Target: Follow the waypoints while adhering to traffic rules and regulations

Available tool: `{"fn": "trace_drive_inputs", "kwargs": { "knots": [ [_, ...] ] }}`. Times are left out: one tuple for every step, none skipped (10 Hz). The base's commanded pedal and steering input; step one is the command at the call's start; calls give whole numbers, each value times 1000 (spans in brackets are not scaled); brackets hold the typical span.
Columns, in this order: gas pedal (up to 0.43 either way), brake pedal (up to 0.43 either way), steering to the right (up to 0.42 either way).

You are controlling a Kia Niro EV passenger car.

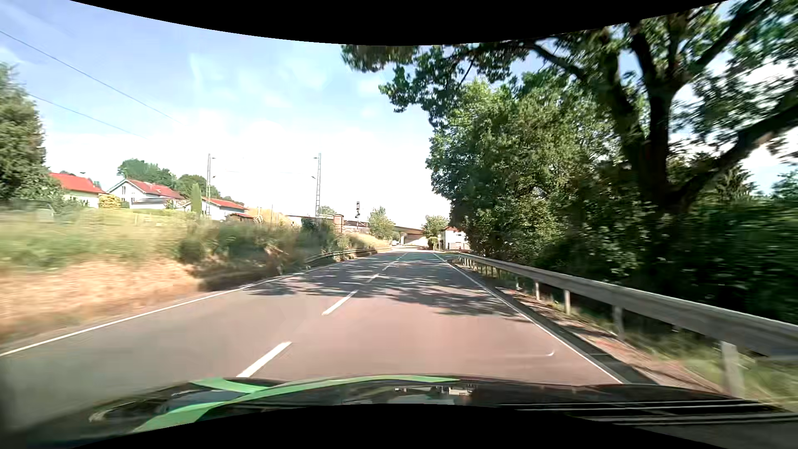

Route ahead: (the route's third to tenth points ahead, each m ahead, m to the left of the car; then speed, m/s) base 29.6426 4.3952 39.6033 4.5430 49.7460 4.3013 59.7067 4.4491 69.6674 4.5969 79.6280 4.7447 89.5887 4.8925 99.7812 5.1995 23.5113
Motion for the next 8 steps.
{"fn": "trace_drive_inputs", "kwargs": {
  "knots": [
    [39,0,1],
    [47,0,1],
    [79,0,0],
    [118,0,0],
    [138,0,1],
    [150,0,1],
    [169,0,1],
    [177,0,1]
  ]
}}
